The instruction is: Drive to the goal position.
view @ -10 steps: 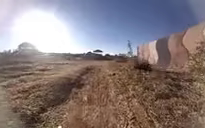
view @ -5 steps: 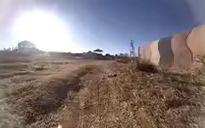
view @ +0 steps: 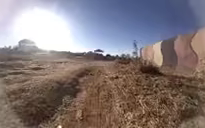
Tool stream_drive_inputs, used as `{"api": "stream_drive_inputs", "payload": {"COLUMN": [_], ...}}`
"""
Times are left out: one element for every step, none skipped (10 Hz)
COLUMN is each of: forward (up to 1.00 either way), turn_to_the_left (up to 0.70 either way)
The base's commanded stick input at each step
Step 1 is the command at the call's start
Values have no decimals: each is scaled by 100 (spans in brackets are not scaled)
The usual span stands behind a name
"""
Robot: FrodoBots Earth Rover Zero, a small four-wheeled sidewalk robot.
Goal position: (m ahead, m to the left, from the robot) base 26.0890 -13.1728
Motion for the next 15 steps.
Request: {"api": "stream_drive_inputs", "payload": {"forward": [50,50,50,50,50,50,50,50,50,50,50,50,50,50,50], "turn_to_the_left": [0,0,0,0,0,0,0,0,0,0,0,0,0,0,0]}}
